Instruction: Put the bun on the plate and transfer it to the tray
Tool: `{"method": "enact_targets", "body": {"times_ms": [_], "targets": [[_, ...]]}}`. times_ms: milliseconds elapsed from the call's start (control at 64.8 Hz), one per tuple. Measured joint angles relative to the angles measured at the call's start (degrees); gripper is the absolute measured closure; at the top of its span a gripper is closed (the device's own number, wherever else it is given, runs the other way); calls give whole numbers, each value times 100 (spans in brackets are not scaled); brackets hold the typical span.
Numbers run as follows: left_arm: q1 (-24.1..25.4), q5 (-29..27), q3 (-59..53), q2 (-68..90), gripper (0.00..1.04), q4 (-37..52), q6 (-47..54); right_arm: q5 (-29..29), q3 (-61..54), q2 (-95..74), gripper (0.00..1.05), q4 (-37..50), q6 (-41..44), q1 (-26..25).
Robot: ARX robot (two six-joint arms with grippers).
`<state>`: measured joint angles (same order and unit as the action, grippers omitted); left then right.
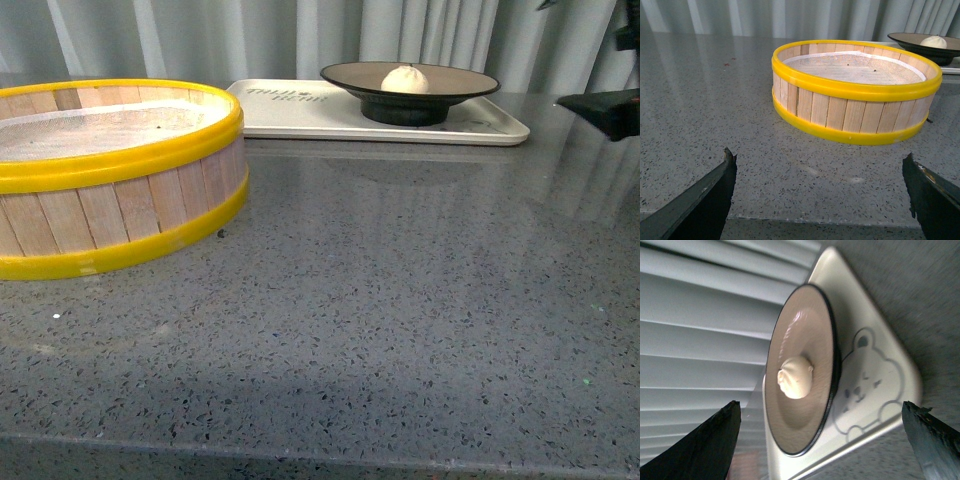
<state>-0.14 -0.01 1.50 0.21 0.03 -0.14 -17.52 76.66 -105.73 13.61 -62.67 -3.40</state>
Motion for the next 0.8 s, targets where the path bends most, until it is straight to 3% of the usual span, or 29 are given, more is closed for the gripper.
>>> {"method": "enact_targets", "body": {"times_ms": [278, 401, 525, 679, 741, 803], "targets": [[0, 2, 0, 0, 7, 0, 0, 2450, -3416, 3403, 8, 428, 3045, -737], [0, -7, 0, 0, 7, 0, 0, 3128, -5021, 5268, 8, 1143, 5176, -916], [0, -4, 0, 0, 7, 0, 0, 2962, -5943, 6293, 8, 1102, 6288, -1228], [0, 0, 0, 0, 7, 0, 0, 2715, -6677, 6878, 9, 1366, 6835, -1648], [0, -7, 0, 0, 7, 0, 0, 1362, -6841, 6992, 17, 1397, 6655, -2024], [0, 0, 0, 0, 7, 0, 0, 236, -7044, 7189, 28, 1355, 6492, -2065]]}}
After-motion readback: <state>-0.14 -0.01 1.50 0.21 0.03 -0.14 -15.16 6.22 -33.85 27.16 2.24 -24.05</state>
